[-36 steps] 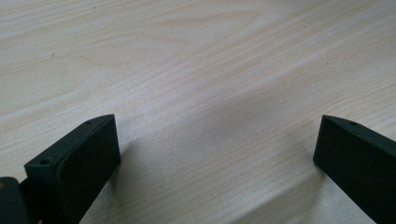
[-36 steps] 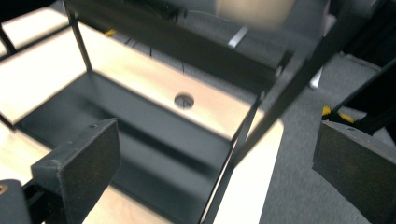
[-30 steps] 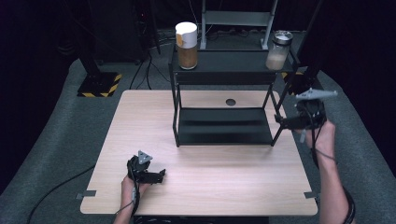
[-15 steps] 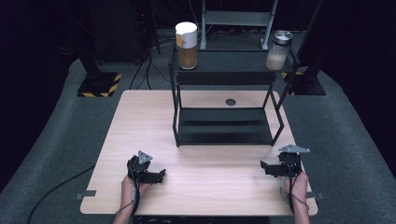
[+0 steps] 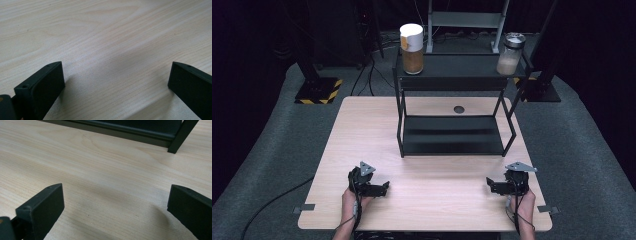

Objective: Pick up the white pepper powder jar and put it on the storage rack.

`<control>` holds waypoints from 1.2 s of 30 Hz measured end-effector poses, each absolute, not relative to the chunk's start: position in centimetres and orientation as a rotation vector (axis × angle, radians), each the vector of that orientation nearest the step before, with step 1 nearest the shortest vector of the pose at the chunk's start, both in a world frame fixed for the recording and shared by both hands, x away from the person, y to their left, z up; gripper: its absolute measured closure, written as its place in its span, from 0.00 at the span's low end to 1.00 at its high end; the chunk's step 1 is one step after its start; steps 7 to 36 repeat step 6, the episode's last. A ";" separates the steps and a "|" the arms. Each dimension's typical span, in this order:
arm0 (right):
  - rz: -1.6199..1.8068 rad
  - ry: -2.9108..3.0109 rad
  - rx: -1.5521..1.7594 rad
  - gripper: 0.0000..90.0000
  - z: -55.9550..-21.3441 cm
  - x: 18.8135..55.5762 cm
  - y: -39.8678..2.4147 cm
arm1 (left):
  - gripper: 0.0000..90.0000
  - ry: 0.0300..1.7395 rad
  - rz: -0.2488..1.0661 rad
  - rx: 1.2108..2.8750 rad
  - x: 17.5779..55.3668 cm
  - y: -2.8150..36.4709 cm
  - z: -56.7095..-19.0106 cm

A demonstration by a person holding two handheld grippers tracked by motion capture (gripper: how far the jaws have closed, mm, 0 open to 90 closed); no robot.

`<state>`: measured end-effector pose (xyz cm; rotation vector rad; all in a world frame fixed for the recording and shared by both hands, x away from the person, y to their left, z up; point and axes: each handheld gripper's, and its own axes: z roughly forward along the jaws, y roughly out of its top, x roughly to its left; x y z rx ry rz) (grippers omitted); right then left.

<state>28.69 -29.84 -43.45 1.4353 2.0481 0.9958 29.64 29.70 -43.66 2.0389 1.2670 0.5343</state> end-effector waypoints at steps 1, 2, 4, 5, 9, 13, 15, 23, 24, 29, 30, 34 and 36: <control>0.993 2.049 1.438 0.00 -43.4 28.7 -29.8 | 0.00 1.268 0.534 2.039 29.6 29.7 -43.7; 0.990 2.055 1.437 0.00 -43.4 28.8 -29.8 | 0.00 1.267 0.534 2.039 29.6 29.7 -43.7; 0.975 2.064 1.438 0.00 -43.3 29.0 -29.7 | 0.00 1.267 0.535 2.039 29.6 29.7 -43.7; 0.966 2.072 1.434 0.00 -43.3 29.1 -29.5 | 0.00 1.268 0.535 2.038 29.6 29.7 -43.7; 0.955 2.076 1.430 0.00 -43.3 29.1 -29.4 | 0.00 1.267 0.535 2.039 29.6 29.7 -43.7; 0.955 2.076 1.430 0.00 -43.3 29.1 -29.4 | 0.00 1.267 0.535 2.039 29.6 29.7 -43.7; 0.955 2.076 1.430 0.00 -43.3 29.1 -29.4 | 0.00 1.267 0.535 2.039 29.6 29.7 -43.7; 0.955 2.076 1.430 0.00 -43.3 29.1 -29.4 | 0.00 1.267 0.535 2.039 29.6 29.7 -43.7; 0.955 2.076 1.430 0.00 -43.3 29.1 -29.4 | 0.00 1.267 0.535 2.039 29.6 29.7 -43.7; 0.955 2.076 1.430 0.00 -43.3 29.1 -29.4 | 0.00 1.267 0.535 2.039 29.6 29.7 -43.7; 0.955 2.076 1.430 0.00 -43.3 29.1 -29.4 | 0.00 1.267 0.535 2.039 29.6 29.7 -43.7; 0.955 2.076 1.430 0.00 -43.3 29.1 -29.4 | 0.00 1.267 0.535 2.039 29.6 29.7 -43.7; 0.955 2.076 1.430 0.00 -43.3 29.1 -29.4 | 0.00 1.267 0.535 2.039 29.6 29.7 -43.7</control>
